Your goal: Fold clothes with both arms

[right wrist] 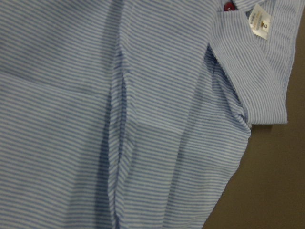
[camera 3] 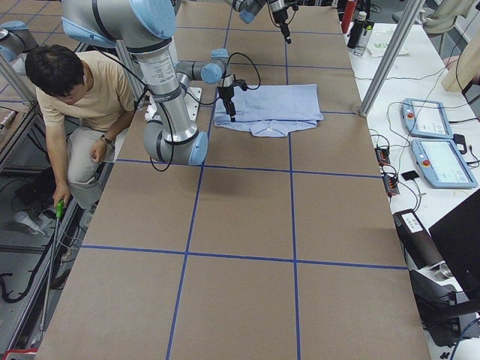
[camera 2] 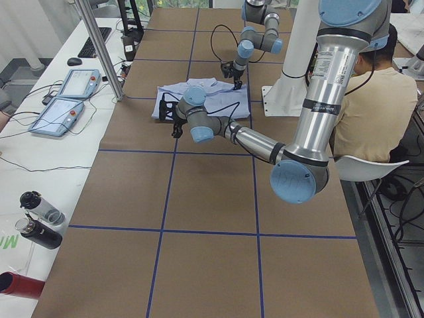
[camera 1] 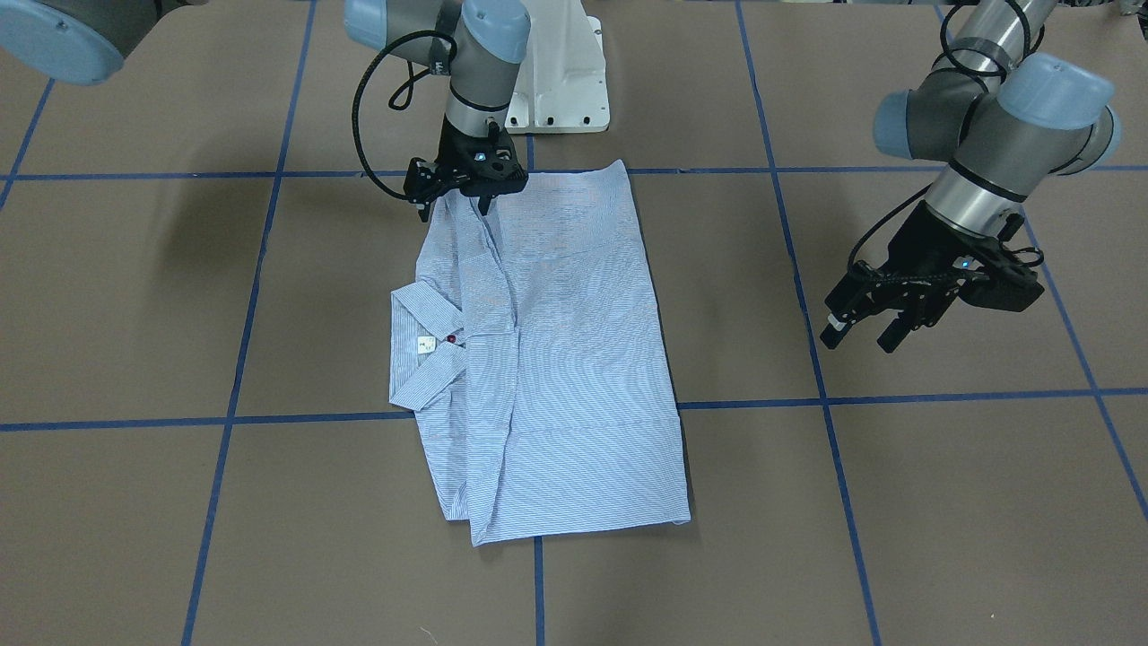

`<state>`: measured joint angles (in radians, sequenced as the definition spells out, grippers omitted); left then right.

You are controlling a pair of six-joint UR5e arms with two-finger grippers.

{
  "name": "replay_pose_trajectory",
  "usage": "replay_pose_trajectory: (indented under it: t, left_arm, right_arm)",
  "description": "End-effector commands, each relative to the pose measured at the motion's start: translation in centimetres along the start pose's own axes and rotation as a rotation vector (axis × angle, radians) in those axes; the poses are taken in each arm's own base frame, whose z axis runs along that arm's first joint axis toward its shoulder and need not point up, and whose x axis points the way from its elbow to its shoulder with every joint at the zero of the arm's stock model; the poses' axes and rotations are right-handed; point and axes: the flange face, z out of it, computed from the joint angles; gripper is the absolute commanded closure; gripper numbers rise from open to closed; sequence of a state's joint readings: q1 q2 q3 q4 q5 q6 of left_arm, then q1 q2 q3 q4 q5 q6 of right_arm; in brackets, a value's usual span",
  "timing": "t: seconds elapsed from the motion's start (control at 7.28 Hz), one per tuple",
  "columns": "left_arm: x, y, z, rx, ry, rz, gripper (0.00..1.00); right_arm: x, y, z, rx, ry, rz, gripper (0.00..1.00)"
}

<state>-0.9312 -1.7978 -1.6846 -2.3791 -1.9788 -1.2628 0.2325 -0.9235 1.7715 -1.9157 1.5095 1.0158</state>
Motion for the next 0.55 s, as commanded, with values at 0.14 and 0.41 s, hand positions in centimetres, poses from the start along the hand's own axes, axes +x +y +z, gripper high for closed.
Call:
replay_pose_trajectory:
  t: [0.14,0.41]
  left_arm:
    - [0.0,0.0,0.0,0.000,0.000,0.002,0.03]
    - [-0.1,-0.1,-0.1,0.001,0.000,0.002,0.03]
  right_arm:
    - [0.0,-0.4,0.2,0.004,0.012,-0.040,0.00]
    - [1.7,-1.3,0.9,0.002,0.031,-0.052,0.00]
